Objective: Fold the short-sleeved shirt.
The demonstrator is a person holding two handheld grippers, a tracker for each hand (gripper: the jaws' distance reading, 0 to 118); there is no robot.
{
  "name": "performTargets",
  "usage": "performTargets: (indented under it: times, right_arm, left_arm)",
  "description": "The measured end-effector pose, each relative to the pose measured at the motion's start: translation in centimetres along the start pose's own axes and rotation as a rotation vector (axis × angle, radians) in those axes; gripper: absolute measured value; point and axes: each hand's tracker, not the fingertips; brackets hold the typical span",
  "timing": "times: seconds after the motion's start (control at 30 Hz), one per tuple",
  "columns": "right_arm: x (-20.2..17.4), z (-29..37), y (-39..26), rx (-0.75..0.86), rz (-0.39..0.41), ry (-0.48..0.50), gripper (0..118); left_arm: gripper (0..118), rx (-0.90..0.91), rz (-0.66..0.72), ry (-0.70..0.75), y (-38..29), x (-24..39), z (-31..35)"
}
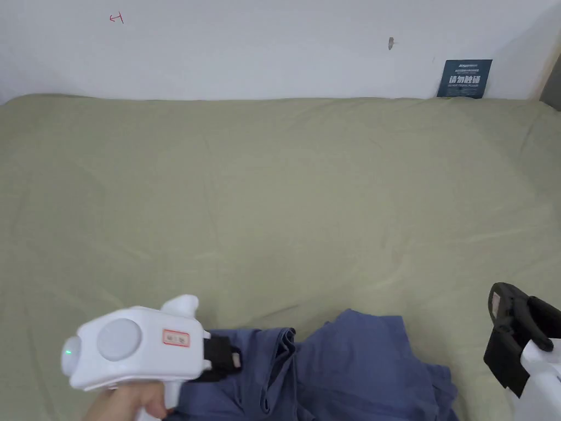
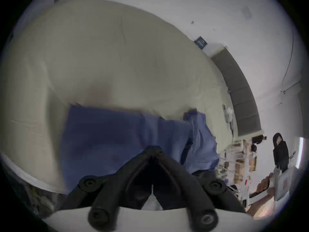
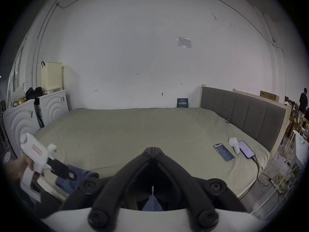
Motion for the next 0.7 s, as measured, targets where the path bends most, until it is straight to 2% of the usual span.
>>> performTargets:
  times: [0.07,0.1,0.17,0.2,0.27,0.4,0.53,0.63,0.67,0.7]
  right_arm:
    - [-0.2,0.1,-0.1,-0.007,0.008,0.001,1]
    - [-0.2,0.1,-0.1,-0.011,0.013,-0.001,1]
    - [-0.2,0.1,-0.1,-0.020,0.021,-0.002,1]
    - [-0.2,0.2,-0.1,-0.023,0.023,-0.003,1]
    - [-0.2,0.4,0.1,-0.018,0.031,0.000,1]
    - [-0.8,-0.2,0.3,-0.015,0.037,0.016,1]
    - [-2.3,-0.5,0.4,-0.008,0.038,0.048,1]
    - [-3.5,-0.8,0.5,-0.002,0.045,0.079,1]
    - [-3.8,-1.0,0.5,-0.003,0.049,0.086,1]
    - [-4.1,-1.1,0.5,-0.004,0.052,0.090,1]
  left_arm:
    - [0,-0.071,0.064,-0.162,-1.5,1.1,-3.7]
    - [0,-0.101,0.075,-0.185,-2.1,1.6,-5.4]
    - [0,-0.105,0.009,-0.045,-3.2,2.1,-7.8]
    - [0,-0.076,-0.016,-0.057,-3.0,2.1,-7.4]
    - [0,-0.080,0.008,-0.095,-2.1,2.4,-4.7]
    - [0,0.033,-0.115,-0.066,-0.8,1.5,3.4]
    - [0,0.113,-0.063,0.001,0.5,-3.5,10.1]
    - [0,0.109,-0.009,0.051,1.4,-7.8,12.0]
    - [7,0.111,-0.013,0.043,1.4,-8.2,11.4]
    - [37,0.104,-0.017,0.010,1.5,-8.9,11.2]
